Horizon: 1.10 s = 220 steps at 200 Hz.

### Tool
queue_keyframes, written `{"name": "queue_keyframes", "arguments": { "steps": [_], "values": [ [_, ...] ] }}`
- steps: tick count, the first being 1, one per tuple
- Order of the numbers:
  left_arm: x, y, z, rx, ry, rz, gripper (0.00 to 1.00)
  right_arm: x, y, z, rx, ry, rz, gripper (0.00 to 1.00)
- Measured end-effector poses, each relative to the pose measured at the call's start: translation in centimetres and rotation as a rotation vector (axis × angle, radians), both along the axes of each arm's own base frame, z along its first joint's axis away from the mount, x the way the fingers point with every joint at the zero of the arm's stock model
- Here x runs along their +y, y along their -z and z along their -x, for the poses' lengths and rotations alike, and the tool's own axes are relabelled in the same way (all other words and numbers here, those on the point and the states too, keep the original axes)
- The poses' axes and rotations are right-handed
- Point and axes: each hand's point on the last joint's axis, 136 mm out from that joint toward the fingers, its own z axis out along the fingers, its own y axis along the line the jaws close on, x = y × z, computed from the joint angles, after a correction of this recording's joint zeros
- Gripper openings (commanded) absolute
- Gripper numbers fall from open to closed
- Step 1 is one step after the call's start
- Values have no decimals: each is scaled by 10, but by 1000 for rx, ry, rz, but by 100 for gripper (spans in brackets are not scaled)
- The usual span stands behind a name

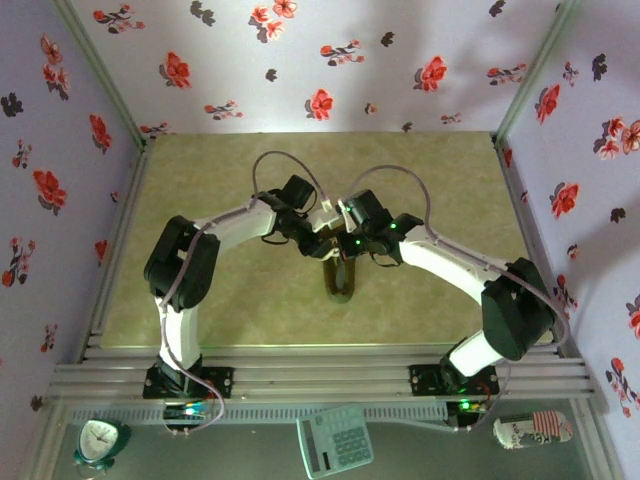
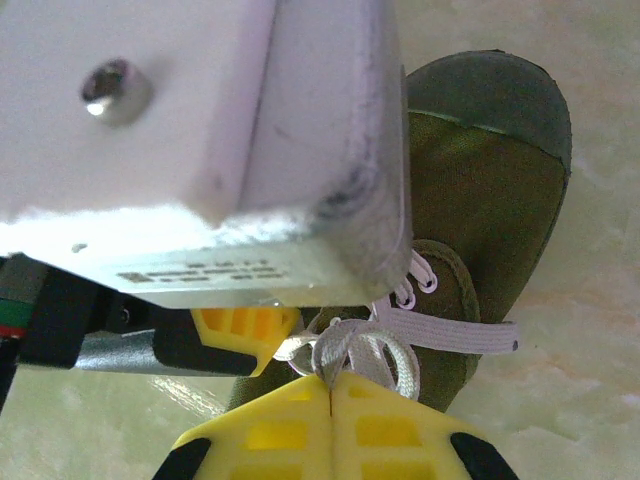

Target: Tie the shoes

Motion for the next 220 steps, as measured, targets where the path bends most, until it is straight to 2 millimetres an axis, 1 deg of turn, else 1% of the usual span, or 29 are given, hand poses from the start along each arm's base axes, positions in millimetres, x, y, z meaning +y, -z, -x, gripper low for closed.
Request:
{"name": "queue_keyframes", "arguments": {
  "steps": [87,144,184,192,202,220],
  "values": [
    [0,0,0,0,1,0,31,0,0,0,1,0,1,0],
    [-1,14,-1,8,15,-25,31,0,1,0,2,-1,1,0],
    [-1,16,-2,-5,19,-40,31,0,0,0,2,-1,0,0],
    [-2,17,-2,-10,20,-44,30,1,0,0,1,-2,-1,0],
    [-2,17,-2,-18,20,-51,25,1,-1,0,1,-3,-4,0],
    [-3,18,-4,-37,23,-61,11,2,-2,0,1,-5,-8,0]
  ]
}}
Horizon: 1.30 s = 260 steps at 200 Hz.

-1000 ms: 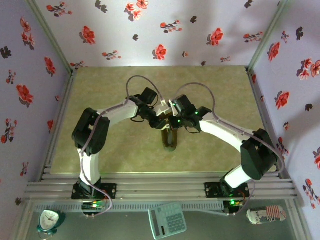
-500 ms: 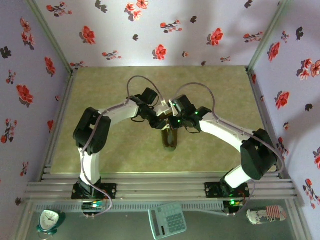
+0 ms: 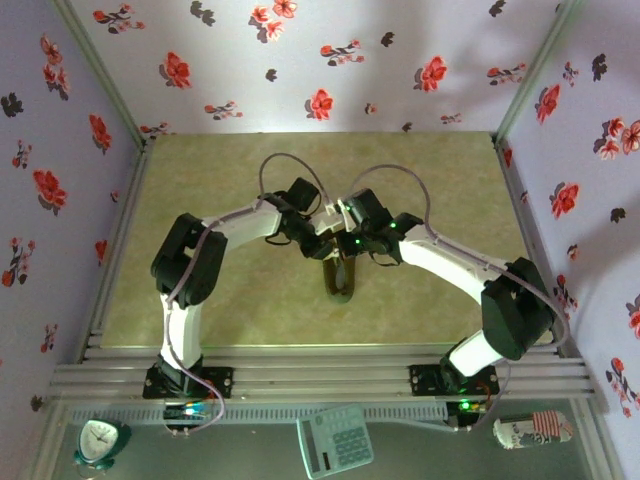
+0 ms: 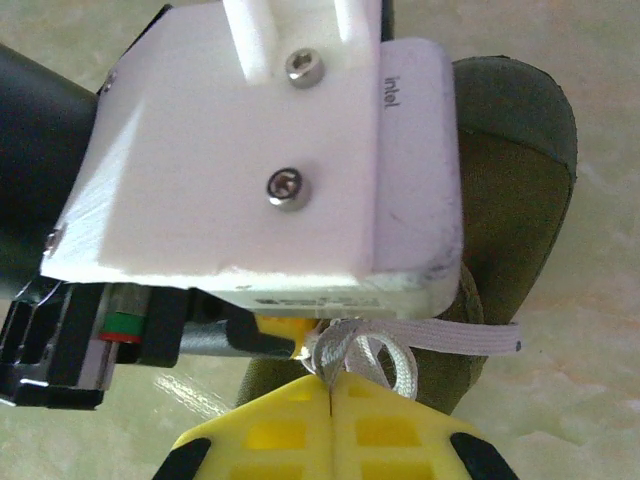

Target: Tie the shoes

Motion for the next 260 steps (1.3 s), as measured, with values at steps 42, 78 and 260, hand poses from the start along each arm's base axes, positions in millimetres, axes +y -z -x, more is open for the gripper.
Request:
{"name": "queue_keyframes", "arguments": {
  "steps": [42,78,260],
  "values": [
    [-1,1,-3,-20,-6,-1,0,0,1,0,2,0,2,0],
    [6,-10,5,-45,-20,24,0,0,1,0,1,1,3,0],
    [23,-77,-34,-62,-419,460,0,-32,15,-6,14,125,45,0]
  ]
}}
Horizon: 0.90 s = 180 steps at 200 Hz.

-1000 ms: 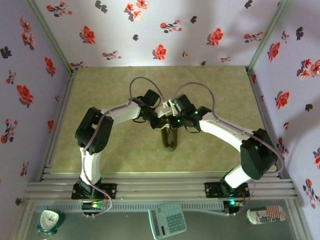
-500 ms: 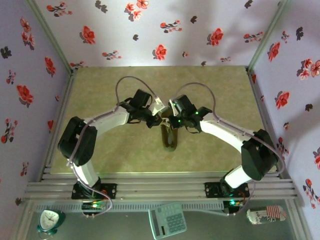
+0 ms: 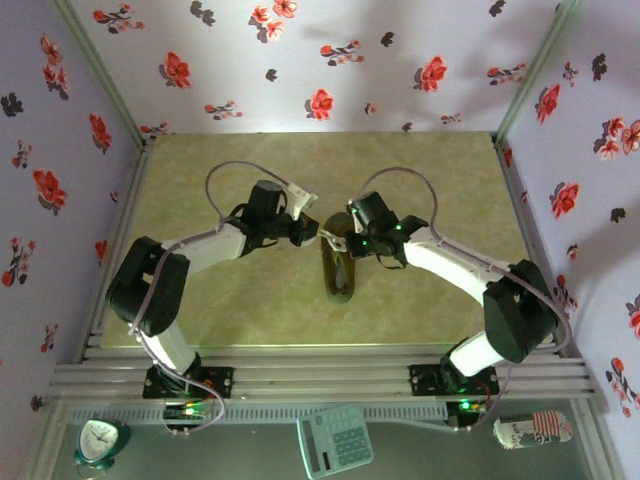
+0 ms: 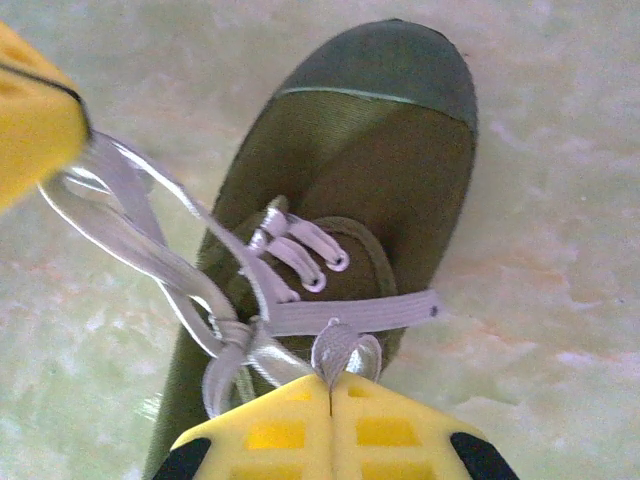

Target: Tie the shoes

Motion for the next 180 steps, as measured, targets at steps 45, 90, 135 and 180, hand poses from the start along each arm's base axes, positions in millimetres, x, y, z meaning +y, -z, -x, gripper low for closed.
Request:
{"name": "queue_keyframes", "arguments": {
  "steps": [45,90,135,180],
  "values": [
    [10,-8,-14,37,-91,133,0,-12,10,8,24,16,18,0],
    [14,-5,-25,60,-141,164,0,-20,13,13,37,25,28,0],
    [27,5,-31,80,-212,161,0,-29,19,17,54,37,52,0],
    [32,20,-18,124,-206,183,26,-30,20,19,60,38,52,0]
  ]
}}
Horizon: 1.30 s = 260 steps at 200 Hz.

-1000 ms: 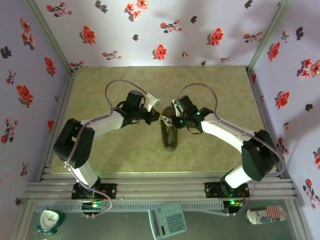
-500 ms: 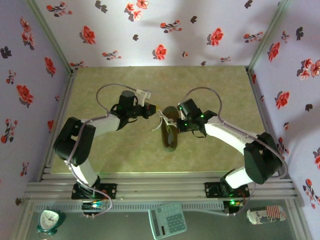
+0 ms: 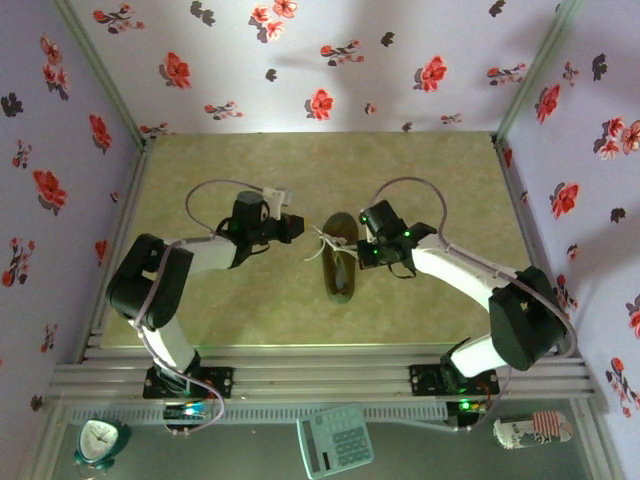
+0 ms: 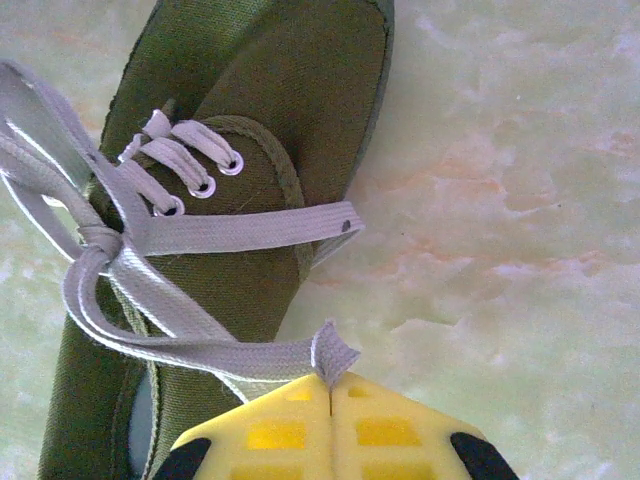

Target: Tie the shoes

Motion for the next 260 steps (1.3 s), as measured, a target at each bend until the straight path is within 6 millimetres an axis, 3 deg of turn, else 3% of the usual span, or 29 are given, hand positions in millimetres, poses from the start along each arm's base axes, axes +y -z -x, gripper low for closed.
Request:
{"name": "queue_keyframes", "arguments": {
  "steps": [19,33,51,78,104,114,148,210,229,260],
  "values": [
    [-5,-5,7,-14,43,33,54,3,-2,2,-1,-11,-22,0],
    [-4,-5,10,-18,51,33,66,6,-5,2,-6,-19,-39,0],
    [2,-7,12,-36,54,-3,74,10,-8,1,-15,-27,-60,0],
    [6,-21,2,-88,66,-112,78,12,-10,1,-17,-40,-70,0],
    [8,-44,-13,-150,89,-239,66,13,-10,1,-21,-52,-68,0],
    [9,-53,-17,-150,89,-276,56,13,-10,1,-24,-58,-66,0],
    [-1,-80,-26,-42,-30,-279,49,12,-11,0,-32,-66,-60,0],
    [-68,-49,39,188,-196,-297,37,13,-17,-7,-71,-41,-64,0],
    [-67,-36,43,219,-270,-330,36,14,-21,-8,-84,-42,-70,0],
    [-54,-26,32,245,-390,-356,34,15,-27,-9,-105,-43,-85,0]
  ]
}}
